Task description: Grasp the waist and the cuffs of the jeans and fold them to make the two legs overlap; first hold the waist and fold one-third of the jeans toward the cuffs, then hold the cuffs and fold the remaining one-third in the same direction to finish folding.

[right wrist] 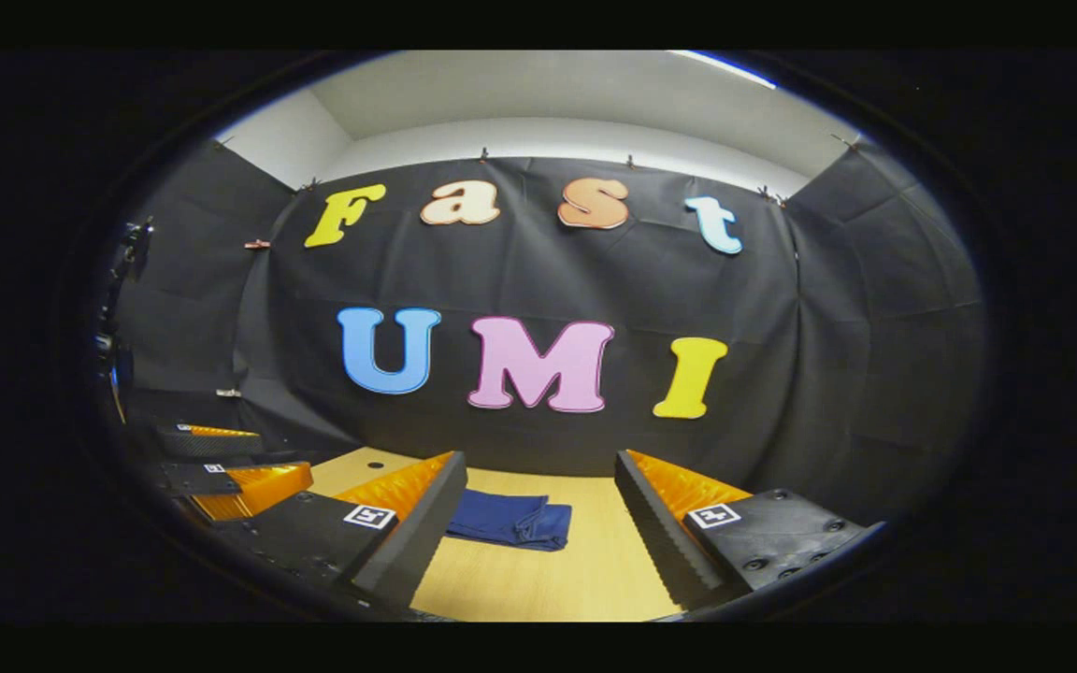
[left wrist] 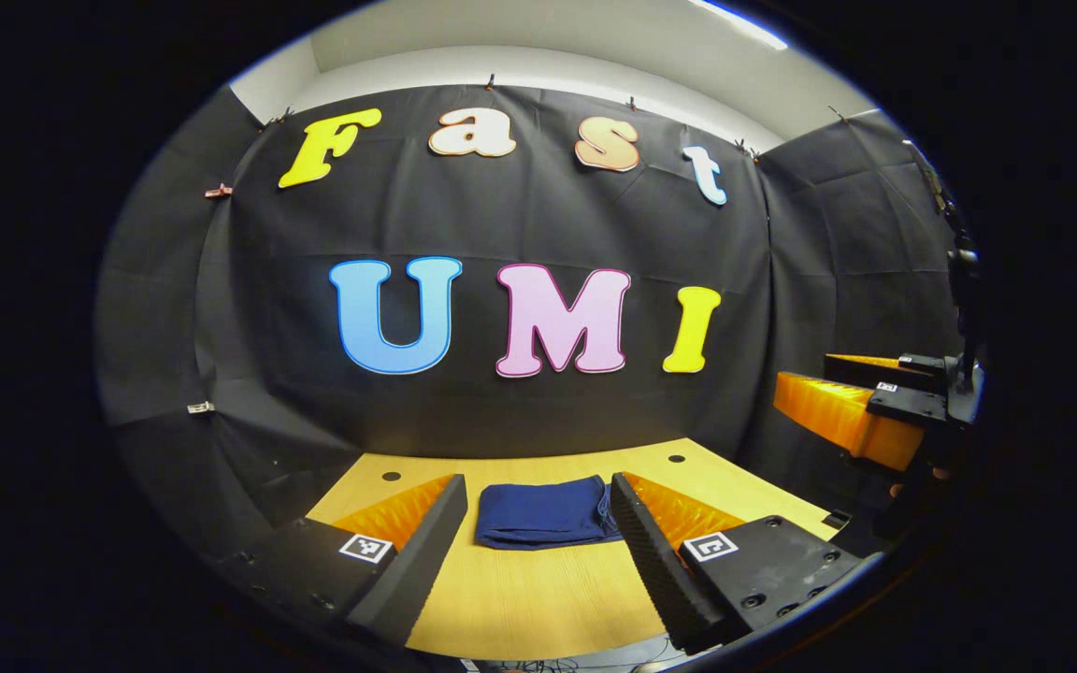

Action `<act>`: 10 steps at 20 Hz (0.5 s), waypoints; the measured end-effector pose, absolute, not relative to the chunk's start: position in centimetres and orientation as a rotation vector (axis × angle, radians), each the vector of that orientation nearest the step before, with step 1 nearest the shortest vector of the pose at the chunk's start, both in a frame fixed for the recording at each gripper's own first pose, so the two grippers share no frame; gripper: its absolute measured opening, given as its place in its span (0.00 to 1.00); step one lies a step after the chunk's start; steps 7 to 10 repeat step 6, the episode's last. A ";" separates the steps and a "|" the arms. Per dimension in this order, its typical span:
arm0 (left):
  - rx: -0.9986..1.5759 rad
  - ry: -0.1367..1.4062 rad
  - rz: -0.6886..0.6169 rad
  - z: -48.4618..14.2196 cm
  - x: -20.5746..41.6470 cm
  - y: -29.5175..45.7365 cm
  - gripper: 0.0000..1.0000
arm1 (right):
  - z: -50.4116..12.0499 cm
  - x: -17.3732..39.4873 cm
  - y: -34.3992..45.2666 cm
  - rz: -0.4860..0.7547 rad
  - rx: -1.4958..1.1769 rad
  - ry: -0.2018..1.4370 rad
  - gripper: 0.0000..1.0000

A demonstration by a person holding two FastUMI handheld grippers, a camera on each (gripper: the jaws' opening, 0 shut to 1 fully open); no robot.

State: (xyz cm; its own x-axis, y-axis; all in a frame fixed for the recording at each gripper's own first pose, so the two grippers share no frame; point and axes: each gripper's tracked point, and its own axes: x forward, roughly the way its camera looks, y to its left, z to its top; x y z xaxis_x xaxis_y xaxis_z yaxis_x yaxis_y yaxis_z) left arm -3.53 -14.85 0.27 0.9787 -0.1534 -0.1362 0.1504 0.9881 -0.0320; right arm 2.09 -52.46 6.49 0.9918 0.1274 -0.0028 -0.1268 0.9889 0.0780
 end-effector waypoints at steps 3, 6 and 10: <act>-0.007 0.132 -0.172 0.8 -3.4 -15.7 0.98 | 6.8 1.4 -52.7 0.128 0.076 0.005 0.97; -0.025 0.135 -0.185 1.1 -3.2 -16.7 0.97 | 6.9 1.3 -53.6 0.121 0.072 0.004 0.97; -0.025 0.135 -0.185 1.1 -3.2 -16.7 0.97 | 6.9 1.3 -53.6 0.121 0.072 0.004 0.97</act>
